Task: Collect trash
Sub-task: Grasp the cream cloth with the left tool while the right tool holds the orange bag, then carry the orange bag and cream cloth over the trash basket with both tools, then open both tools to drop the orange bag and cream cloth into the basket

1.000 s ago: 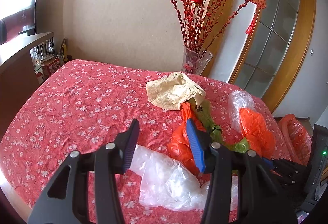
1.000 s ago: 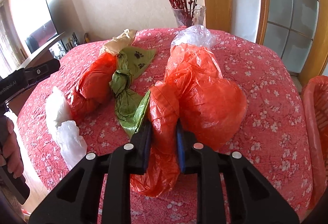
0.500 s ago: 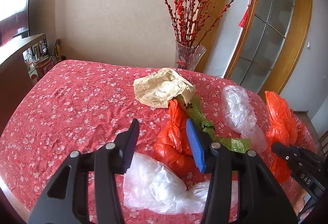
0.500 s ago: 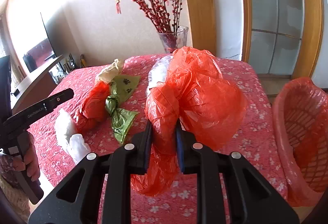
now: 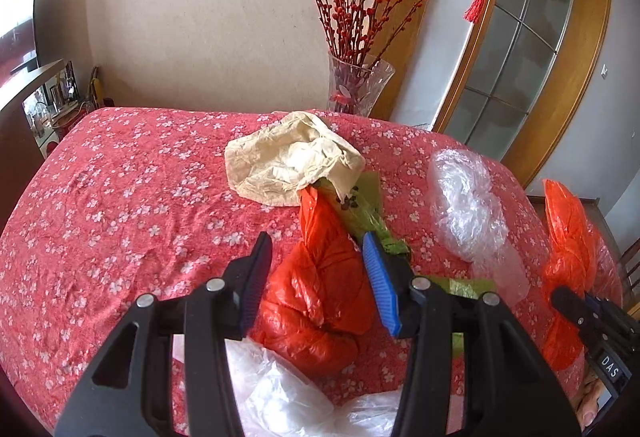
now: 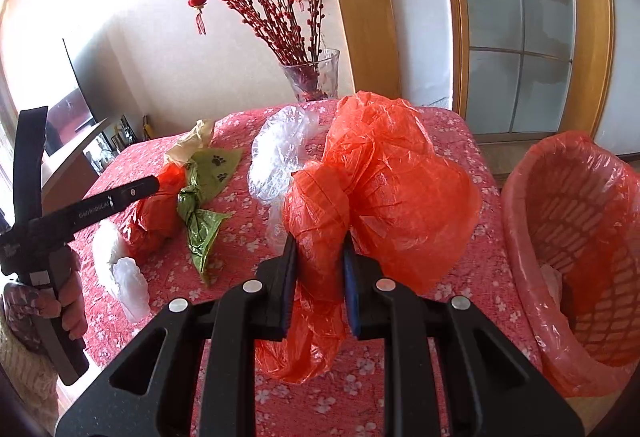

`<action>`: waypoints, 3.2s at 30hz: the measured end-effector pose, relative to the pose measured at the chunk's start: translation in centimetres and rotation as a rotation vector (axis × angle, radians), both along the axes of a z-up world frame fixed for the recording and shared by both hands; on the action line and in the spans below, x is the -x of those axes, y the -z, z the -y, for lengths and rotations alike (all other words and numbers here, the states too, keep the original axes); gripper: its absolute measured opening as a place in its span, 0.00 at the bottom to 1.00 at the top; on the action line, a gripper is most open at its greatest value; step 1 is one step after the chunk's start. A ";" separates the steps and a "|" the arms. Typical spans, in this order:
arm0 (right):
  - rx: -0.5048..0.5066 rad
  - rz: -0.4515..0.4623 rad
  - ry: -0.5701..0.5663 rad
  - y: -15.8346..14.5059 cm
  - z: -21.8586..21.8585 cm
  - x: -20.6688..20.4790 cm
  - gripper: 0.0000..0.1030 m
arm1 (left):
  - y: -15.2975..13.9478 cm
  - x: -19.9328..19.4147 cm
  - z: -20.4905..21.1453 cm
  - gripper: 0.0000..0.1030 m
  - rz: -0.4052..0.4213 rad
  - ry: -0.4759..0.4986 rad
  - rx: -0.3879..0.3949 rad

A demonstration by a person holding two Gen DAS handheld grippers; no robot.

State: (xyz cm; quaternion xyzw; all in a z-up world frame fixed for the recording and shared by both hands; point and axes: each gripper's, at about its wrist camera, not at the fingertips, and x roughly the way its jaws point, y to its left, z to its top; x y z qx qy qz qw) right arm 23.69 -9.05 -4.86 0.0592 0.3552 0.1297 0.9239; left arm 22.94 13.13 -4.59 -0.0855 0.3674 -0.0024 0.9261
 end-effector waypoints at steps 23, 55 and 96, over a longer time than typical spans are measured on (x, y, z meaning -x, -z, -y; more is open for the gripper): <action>-0.015 -0.005 0.050 0.2 2.9 -0.3 0.21 | -0.8 -7.5 0.9 0.04 -0.083 0.030 -0.002; -0.014 0.099 0.217 -3.7 10.6 2.5 0.21 | -9.4 0.1 16.0 0.03 0.063 0.492 0.192; -0.028 0.070 0.506 -2.6 23.4 5.2 0.21 | -3.9 1.1 34.2 0.04 -0.075 0.799 0.262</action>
